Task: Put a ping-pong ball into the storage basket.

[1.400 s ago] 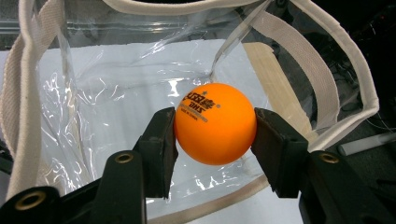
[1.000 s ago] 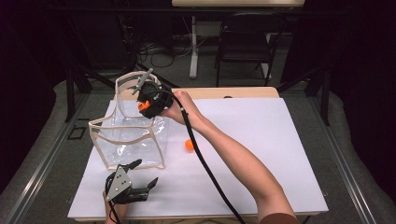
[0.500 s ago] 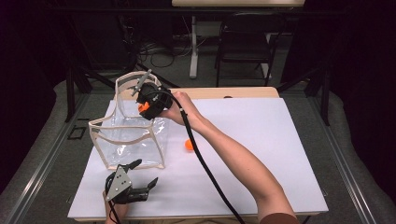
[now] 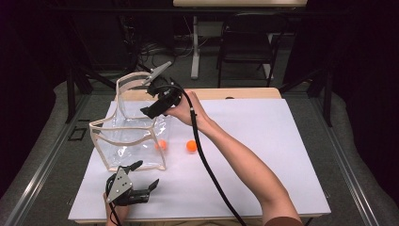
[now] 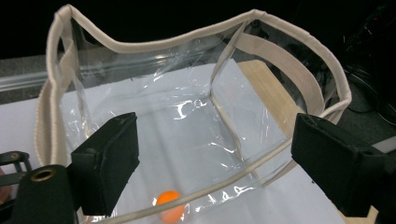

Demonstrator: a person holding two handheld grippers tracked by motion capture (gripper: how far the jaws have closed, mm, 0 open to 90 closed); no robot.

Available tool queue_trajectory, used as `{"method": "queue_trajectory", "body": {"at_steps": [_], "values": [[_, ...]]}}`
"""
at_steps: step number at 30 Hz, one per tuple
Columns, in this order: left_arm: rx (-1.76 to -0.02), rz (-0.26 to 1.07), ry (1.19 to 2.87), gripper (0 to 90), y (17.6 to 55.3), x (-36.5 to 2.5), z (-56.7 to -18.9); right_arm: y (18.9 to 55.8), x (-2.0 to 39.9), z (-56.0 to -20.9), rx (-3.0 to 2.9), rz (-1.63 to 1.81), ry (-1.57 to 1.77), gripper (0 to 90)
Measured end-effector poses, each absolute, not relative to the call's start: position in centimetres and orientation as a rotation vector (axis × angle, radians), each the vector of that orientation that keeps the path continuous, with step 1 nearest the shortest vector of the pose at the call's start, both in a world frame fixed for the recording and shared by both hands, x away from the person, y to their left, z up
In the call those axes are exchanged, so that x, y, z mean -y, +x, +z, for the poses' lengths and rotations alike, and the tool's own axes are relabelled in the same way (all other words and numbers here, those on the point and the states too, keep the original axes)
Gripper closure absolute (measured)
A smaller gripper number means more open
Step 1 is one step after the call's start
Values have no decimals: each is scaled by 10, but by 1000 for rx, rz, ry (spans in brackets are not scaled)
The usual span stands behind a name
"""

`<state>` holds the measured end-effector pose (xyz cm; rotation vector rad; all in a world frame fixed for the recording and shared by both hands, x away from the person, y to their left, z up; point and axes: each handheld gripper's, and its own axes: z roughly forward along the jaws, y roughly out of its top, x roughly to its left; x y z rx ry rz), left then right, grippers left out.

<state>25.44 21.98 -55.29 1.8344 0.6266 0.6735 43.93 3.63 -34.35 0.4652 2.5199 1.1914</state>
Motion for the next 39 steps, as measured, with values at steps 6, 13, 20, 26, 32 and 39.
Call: {"method": "queue_trajectory", "body": {"at_steps": [6, 13, 20, 26, 32, 39], "values": [[-626, 673, 1834, 158, 254, -220, -553, 434, -25, -338, -2507, 1241, 465, 125], [-626, 675, 1837, 158, 254, -220, -553, 426, -13, -336, -2501, 1281, 446, 90], [-624, 672, 1839, 158, 254, -219, -553, 418, -1, -345, -2505, 1281, 436, 74], [-626, 674, 1837, 158, 254, -220, -553, 414, 7, -352, -2515, 1291, 439, 67], [-623, 673, 1839, 158, 254, -219, -553, 410, 16, -360, -2519, 1292, 445, 54], [-625, 674, 1840, 158, 255, -219, -553, 405, 25, -370, -2524, 1294, 443, 34]]}}
